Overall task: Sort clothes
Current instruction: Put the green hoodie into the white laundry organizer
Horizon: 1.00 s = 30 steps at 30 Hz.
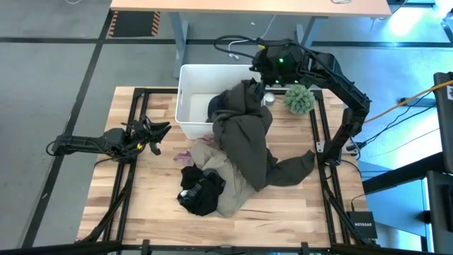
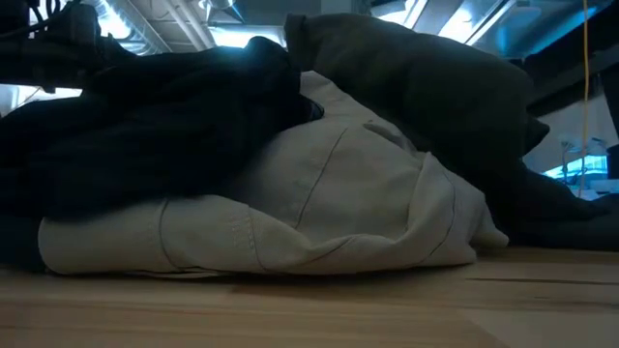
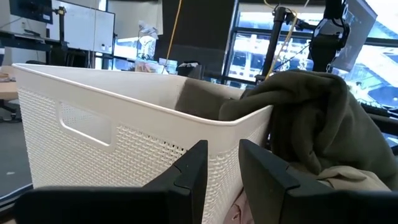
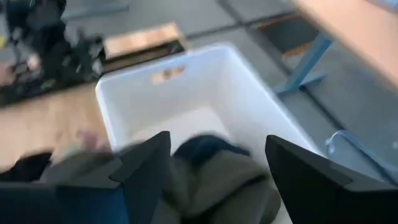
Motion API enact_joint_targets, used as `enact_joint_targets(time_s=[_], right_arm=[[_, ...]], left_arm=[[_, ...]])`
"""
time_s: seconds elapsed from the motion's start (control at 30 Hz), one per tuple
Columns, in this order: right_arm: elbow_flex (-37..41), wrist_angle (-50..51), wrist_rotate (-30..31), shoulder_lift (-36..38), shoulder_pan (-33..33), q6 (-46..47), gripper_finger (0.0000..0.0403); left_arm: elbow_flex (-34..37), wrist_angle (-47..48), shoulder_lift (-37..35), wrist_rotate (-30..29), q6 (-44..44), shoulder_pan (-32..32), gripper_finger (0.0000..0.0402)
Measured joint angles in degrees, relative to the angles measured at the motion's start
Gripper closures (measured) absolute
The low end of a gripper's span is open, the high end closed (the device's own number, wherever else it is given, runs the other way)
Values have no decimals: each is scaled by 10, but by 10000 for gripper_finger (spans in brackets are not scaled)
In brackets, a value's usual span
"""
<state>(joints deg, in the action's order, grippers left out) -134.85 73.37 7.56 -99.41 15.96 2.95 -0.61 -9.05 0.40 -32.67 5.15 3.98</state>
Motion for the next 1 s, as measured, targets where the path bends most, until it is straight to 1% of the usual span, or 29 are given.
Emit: enact_joint_targets(time_s=[0.13, 0.2, 0.37, 0.43, 0.57, 0.67, 0.77, 0.9, 1.0], right_arm=[[0, 111, -59, 4, -36, 29, 121], [2, 168, -62, 4, -71, 50, 121], [64, 146, -45, 11, -188, 76, 120], [86, 157, -17, 14, -233, 84, 120], [143, 159, 65, 14, -317, 120, 120], [191, 158, 100, 14, -364, 156, 120], [250, 147, 130, 19, -403, 195, 120], [334, 116, 171, 30, -439, 240, 120], [394, 74, 197, 32, -460, 253, 120]], left_arm=[[0, 5, 0, 0, 3, 0, 315], [0, 10, 0, 0, 4, 0, 315], [0, 12, 0, 0, 20, 0, 315], [0, 12, 0, 0, 30, 0, 315], [0, 16, 0, 0, 34, 0, 315], [0, 17, 0, 0, 28, 0, 315], [0, 15, 0, 0, 27, 0, 315], [0, 16, 0, 0, 32, 0, 315], [0, 10, 0, 0, 32, 0, 315]])
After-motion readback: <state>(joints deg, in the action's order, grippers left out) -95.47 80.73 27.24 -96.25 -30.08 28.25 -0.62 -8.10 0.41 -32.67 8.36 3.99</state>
